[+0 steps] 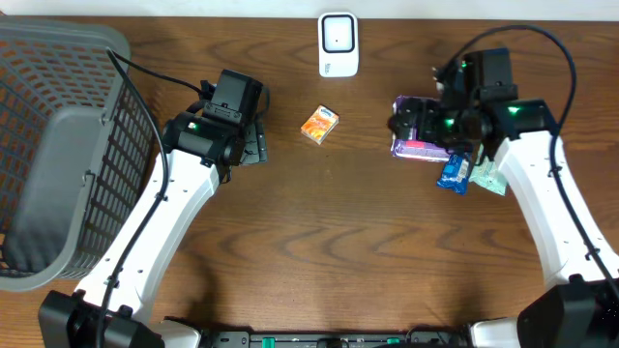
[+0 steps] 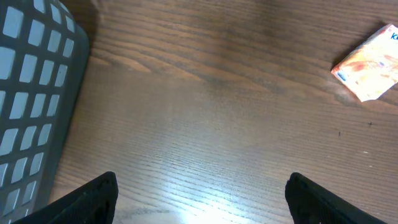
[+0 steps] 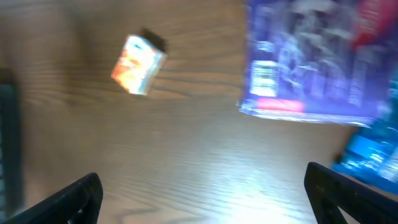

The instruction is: Scan the item barcode

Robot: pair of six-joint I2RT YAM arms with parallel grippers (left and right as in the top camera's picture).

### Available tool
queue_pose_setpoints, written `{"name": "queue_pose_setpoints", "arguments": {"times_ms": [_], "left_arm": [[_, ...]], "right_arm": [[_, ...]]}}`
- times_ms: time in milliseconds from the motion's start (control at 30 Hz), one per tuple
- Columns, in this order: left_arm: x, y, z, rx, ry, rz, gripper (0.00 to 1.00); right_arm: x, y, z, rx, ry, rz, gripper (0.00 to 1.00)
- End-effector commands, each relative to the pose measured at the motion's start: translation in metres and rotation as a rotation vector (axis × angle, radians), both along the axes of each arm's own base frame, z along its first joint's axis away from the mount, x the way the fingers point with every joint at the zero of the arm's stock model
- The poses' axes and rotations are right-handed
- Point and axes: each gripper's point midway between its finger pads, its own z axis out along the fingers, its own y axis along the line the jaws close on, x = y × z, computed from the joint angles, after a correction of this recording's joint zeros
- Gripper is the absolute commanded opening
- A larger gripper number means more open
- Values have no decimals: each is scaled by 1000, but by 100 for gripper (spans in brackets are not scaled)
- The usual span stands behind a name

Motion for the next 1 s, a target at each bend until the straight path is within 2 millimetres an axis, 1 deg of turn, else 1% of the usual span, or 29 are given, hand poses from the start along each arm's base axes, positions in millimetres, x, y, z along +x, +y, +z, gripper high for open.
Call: {"name": "queue_pose_setpoints", "arguments": {"times_ms": [0, 100, 300, 333, 467, 500, 633, 867, 967], "left_arm": [[2, 3, 1, 14, -6, 17, 86], [2, 3, 1, 14, -6, 17, 86], [2, 3, 1, 14, -6, 17, 86], [2, 3, 1, 14, -6, 17, 86], [2, 3, 1, 14, -6, 17, 86], [2, 3, 1, 14, -6, 17, 86], [2, 3, 1, 14, -6, 17, 86], [2, 3, 1, 14, -6, 17, 86], [2, 3, 1, 14, -6, 17, 86]], "right_arm": [[-1, -32, -9, -77, 23, -39, 99], [-5, -51, -14, -81, 61, -87, 99], [-13, -86, -19, -81, 114, -182, 99], [-15, -98, -20, -102, 123, -214, 99], [-21, -137, -27, -192, 147, -314, 99], [-25, -151, -31, -220, 165, -371, 99], [-37, -182, -48, -263, 212, -515, 99], [-42, -211, -81, -249, 194, -629, 99], [-42, -222, -89, -225, 175, -674, 99]]}}
